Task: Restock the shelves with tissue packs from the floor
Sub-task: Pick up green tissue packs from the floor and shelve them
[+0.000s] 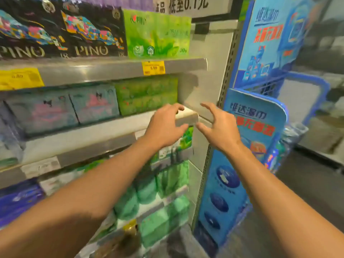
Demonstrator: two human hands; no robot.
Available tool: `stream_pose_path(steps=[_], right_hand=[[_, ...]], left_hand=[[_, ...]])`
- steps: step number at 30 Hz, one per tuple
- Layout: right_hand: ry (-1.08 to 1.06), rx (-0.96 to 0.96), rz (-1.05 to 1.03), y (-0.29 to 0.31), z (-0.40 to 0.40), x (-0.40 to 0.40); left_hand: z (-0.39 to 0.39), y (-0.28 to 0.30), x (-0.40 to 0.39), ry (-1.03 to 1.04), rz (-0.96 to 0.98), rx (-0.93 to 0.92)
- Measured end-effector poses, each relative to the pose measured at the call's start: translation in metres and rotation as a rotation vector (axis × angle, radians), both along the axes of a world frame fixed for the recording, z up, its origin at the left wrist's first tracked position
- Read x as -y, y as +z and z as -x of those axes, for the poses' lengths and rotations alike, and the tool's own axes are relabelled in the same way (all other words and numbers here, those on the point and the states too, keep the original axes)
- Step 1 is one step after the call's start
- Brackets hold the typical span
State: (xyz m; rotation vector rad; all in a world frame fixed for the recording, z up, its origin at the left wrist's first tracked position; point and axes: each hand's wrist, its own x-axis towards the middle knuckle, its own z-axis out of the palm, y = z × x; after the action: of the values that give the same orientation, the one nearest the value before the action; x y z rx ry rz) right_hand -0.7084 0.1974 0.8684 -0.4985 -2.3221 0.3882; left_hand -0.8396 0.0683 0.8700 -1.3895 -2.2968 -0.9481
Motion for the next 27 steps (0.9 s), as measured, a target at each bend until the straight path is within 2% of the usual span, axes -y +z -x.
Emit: stream_pose_path(steps=[6, 9, 18, 22, 25, 27], right_hand=[[-0.267, 0.230, 0.239, -0.100, -0.162, 0.079], [-0.391, 0.266, 0.340, -0.136, -0.248, 0.110], [-0.837, 0.162, 0.667, -0.201, -0.519, 0.243], [-1.059, 0.157, 0.813, -0.243, -0.656, 0.339], [-1.262, 0.084, 0.938, -0.263, -0.750, 0.425], [-1.359, 0.072, 0.947, -0.269, -0.782, 0.461]], left_hand=[[-0.129, -0.083, 0.030, -0.266, 0.345, 0.204], [-0.206, -0.115, 0.043, -0.403, 0.478, 0.217], [-0.467, -0.189, 0.095, -0.835, 0.733, 0.246], [-0.594, -0.234, 0.147, -0.955, 0.899, 0.273], [-0.701, -0.263, 0.202, -1.070, 0.993, 0.321], [-0.746, -0.271, 0.228, -1.110, 1.003, 0.322]])
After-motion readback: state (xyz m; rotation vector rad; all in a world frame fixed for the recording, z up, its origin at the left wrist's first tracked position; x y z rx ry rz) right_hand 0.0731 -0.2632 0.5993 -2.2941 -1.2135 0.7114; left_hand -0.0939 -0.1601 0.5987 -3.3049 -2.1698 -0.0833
